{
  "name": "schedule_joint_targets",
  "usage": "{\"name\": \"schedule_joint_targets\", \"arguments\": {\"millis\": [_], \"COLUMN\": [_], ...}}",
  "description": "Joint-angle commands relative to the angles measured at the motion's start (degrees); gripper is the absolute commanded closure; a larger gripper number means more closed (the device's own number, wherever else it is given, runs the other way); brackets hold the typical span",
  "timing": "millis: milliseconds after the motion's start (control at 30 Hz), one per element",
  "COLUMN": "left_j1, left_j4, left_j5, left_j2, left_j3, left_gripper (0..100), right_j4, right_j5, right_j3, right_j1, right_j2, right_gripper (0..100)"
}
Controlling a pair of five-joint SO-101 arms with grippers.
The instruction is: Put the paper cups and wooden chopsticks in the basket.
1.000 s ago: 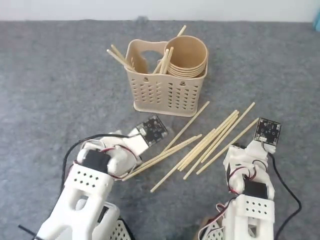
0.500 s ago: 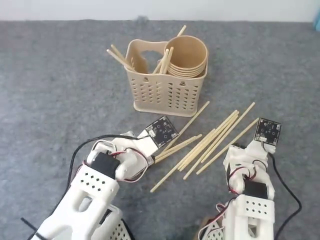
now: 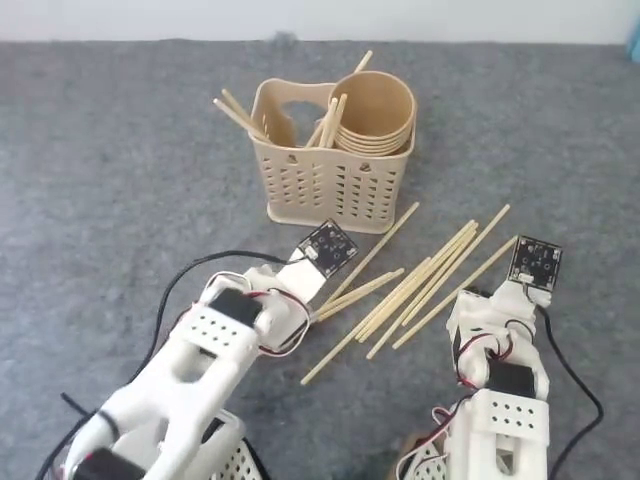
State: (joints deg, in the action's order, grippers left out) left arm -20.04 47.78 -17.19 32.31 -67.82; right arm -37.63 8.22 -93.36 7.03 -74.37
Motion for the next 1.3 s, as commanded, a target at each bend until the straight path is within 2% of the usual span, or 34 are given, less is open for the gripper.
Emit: {"name": "schedule_joint_targets", "arguments": {"millis": [0,333,700,833,1167,1267], "left_j1": [-0.4,-0.4,-0.5,-0.5,0.0,0.1], "left_j4": [-1.6,-0.4,5.9,5.8,3.7,0.4], "left_j5": [0.8,0.9,0.9,0.5,0.8,0.9], "left_j2": [-2.9,-11.3,-23.4,-22.5,-13.0,-6.1], "left_j3": [4.1,9.6,19.3,18.9,12.0,6.6], "left_gripper": [84,84,85,99,99,99], "right_j4": [0.7,0.7,0.7,0.7,0.7,-3.6], "right_j5": [-0.8,-0.8,-0.8,-0.8,-0.5,-0.4], "right_j3": [0.3,0.3,0.3,0.3,0.5,4.3], "right_j1": [0.6,0.6,0.6,0.7,1.0,4.8], "right_j2": [-1.3,-1.3,-1.3,-1.3,-1.3,-0.9], "right_gripper": [95.0,95.0,95.0,95.0,95.0,95.0]}}
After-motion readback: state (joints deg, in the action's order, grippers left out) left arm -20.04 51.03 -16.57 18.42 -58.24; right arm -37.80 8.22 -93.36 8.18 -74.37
